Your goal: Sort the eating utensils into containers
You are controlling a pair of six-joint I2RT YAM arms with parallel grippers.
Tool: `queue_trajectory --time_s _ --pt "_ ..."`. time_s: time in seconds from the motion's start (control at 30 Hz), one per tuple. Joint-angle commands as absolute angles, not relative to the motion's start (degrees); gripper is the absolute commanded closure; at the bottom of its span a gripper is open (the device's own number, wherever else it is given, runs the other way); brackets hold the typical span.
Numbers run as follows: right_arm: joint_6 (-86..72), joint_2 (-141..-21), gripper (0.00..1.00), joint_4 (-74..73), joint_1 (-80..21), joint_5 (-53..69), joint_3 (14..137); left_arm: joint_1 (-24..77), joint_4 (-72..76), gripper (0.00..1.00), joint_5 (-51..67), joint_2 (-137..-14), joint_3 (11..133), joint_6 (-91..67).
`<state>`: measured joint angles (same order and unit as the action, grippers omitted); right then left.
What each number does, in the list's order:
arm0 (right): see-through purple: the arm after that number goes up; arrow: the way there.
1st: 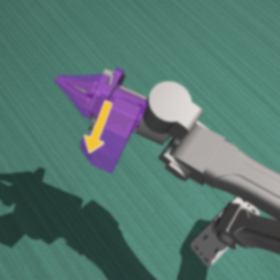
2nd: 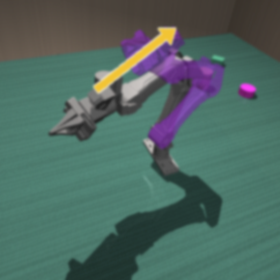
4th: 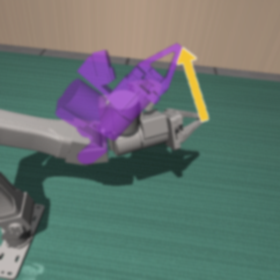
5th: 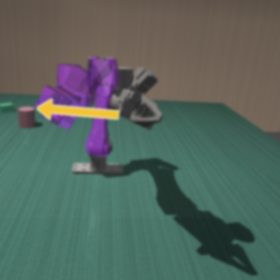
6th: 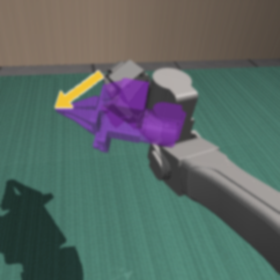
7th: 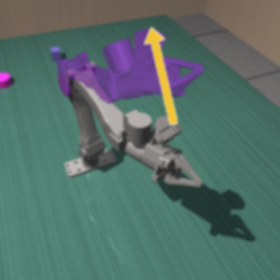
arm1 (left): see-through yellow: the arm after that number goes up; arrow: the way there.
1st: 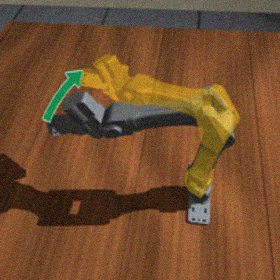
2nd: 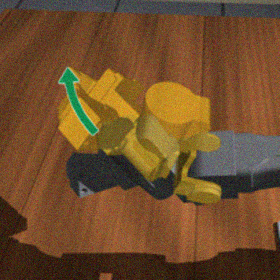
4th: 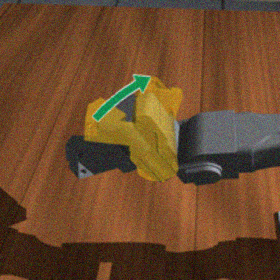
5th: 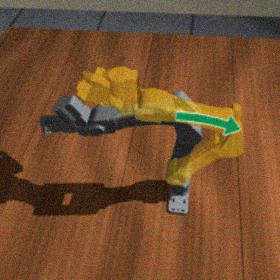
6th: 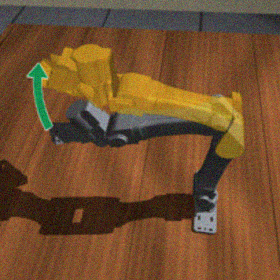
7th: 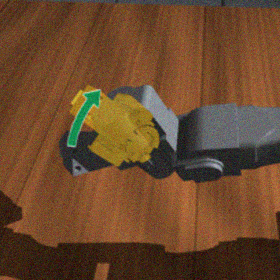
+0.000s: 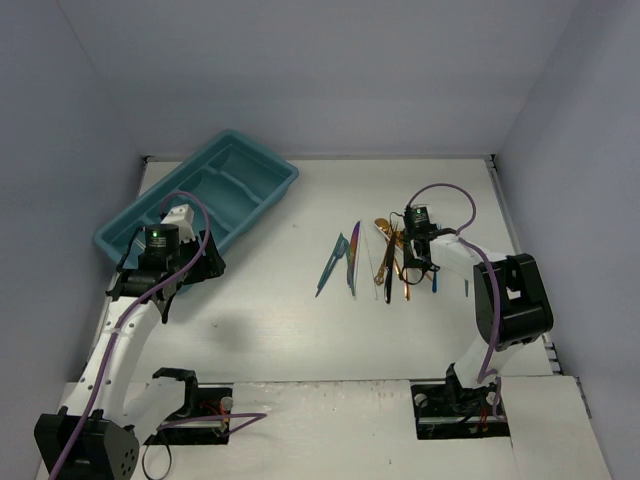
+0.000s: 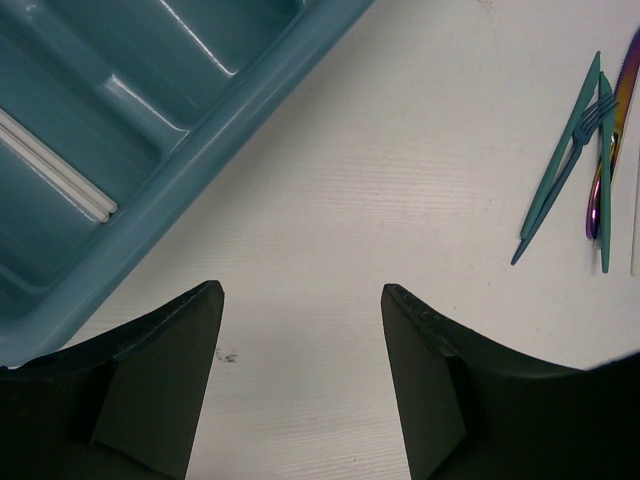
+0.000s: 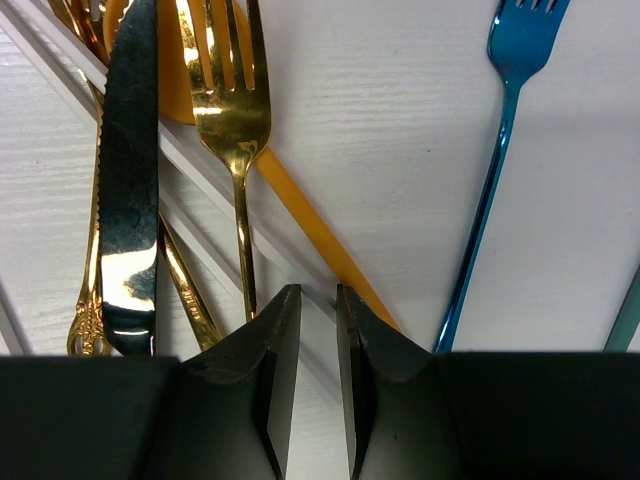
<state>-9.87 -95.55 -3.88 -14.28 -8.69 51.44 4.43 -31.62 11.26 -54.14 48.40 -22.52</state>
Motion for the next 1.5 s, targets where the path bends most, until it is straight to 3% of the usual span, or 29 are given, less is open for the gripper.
queue_trajectory --time_s 0.0,0.63,0.83,1.47 --pt "-8.67 -95.95 0.80 -2.78 -14.45 -6.57 53.67 4.48 -28.51 0.39 12.60 -54.91 50.80 -21.45" --pt "-5.41 -103.33 0.77 -2.27 -16.26 -0.98 58.04 4.41 -28.56 0.39 13.18 -55.37 50.63 -21.27" --pt "-4.92 -101.77 0.97 -2.53 -16.34 -0.53 59.06 4.47 -28.56 0.39 13.11 -55.27 50.63 -21.18" --pt "-5.61 -86.07 1.00 -9.72 -20.86 -8.21 60.26 4.42 -28.45 0.39 13.62 -55.11 50.60 -21.33"
